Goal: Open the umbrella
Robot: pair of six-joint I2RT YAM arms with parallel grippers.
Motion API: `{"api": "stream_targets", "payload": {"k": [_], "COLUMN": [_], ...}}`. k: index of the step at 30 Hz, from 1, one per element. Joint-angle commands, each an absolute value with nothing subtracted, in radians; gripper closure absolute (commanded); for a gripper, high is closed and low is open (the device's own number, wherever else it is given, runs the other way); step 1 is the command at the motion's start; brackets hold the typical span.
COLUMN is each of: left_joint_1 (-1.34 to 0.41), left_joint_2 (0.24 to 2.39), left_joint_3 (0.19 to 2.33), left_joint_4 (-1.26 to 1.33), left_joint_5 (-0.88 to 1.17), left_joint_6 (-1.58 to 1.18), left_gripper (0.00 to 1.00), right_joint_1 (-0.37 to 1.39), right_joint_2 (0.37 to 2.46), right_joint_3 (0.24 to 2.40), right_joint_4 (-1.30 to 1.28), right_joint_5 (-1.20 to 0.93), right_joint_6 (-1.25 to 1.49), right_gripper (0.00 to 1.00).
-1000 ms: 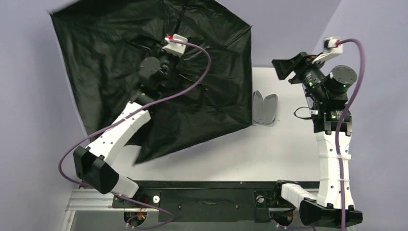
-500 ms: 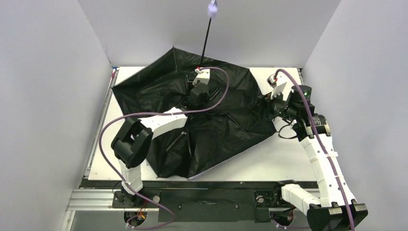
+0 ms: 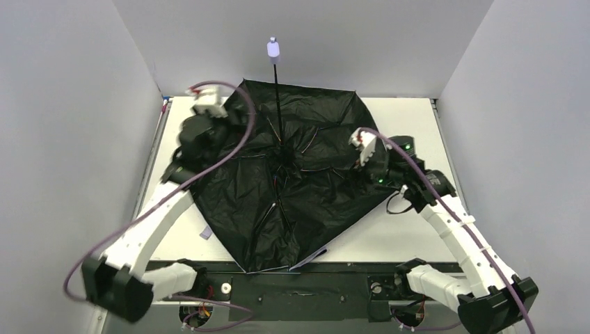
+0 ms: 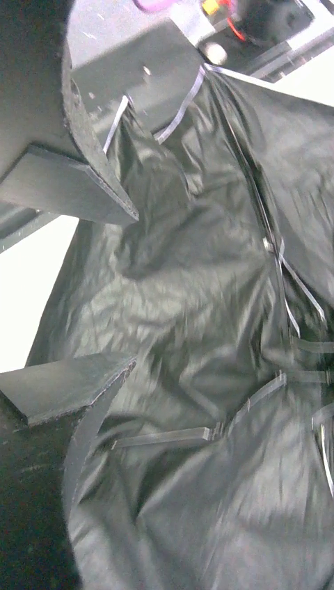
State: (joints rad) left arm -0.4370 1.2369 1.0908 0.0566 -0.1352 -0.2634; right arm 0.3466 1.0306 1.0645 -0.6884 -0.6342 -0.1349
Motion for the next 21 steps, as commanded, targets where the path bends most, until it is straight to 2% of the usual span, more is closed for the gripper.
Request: {"api": "stream_targets", "payload": {"k": [1,4,10,15,21], "left_joint_1": [-0.348,-0.32,-0.181,-0.167,-0.166], "left_joint_2": [0.976,0.885,0.828,0.848,0.878], "left_joint_3": [0.926,0.863,0.787,0.697,0.633], "left_joint_4": [-0.231,-0.414,-0.486,-0.423,-0.331], "left_joint_5": [0.102,0.112,0.154,0.193,0.22], "left_joint_6": [-0.396,-0.41,-0.476,-0.553,-0.619], "left_gripper": [0.19,0.22,0.29,0.33,0.33], "right_joint_1": [0.533,0.699,0.899,0.957,0.962], "right_joint_2": [1.076,1.148,1.323,1.468,1.647], "right_joint_3": [1.004,0.987,0.971,0.998,1.054], "right_joint_4": [-0.505,-0.411,-0.164,-0.077,-0.049], "right_joint_5": [-0.582,-0.519,-0.414,-0.368,-0.257], "right_joint_6": [-0.033,0.049,0.199,0.25,0.258], "right_gripper": [0.37,0.39,0.53,0.61,0.61]}}
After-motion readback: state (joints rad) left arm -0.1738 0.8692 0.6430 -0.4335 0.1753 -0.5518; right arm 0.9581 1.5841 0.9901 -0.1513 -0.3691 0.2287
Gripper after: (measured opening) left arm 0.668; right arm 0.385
